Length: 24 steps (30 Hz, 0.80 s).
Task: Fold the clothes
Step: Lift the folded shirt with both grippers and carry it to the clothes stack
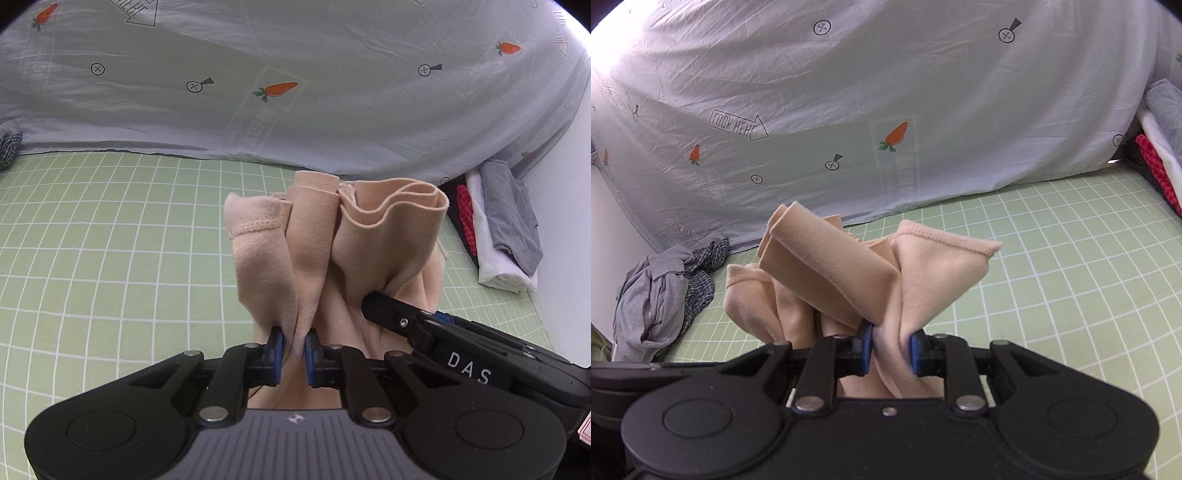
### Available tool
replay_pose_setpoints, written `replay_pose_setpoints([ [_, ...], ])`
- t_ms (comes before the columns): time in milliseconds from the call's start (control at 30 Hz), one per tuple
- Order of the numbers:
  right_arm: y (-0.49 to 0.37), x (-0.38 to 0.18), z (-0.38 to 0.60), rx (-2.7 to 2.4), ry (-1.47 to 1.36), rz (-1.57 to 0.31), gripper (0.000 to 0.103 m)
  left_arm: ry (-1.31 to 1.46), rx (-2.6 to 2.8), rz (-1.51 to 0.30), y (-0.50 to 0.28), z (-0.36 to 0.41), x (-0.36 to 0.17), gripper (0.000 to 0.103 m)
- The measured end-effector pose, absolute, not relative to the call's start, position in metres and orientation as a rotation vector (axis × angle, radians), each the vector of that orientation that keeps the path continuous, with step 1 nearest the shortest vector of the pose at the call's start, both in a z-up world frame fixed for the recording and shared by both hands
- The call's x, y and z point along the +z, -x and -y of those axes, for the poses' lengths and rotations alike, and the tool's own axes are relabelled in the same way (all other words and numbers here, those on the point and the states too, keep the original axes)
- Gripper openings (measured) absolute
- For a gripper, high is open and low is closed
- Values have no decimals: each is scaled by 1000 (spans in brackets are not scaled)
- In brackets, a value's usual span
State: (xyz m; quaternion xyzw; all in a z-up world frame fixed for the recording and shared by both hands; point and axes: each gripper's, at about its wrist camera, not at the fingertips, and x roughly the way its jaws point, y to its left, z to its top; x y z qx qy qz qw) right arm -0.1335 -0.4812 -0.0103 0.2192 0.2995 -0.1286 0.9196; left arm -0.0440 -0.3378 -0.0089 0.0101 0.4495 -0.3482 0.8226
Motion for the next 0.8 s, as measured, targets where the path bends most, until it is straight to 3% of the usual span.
replay_pose_setpoints([
  [367, 216, -15, 468, -276, -458, -674, 21, 35, -706, -981, 128, 322, -22, 13],
  [800, 227, -7, 450, -362, -440, -692, 20, 27, -791, -1022, 120, 321, -17, 12],
])
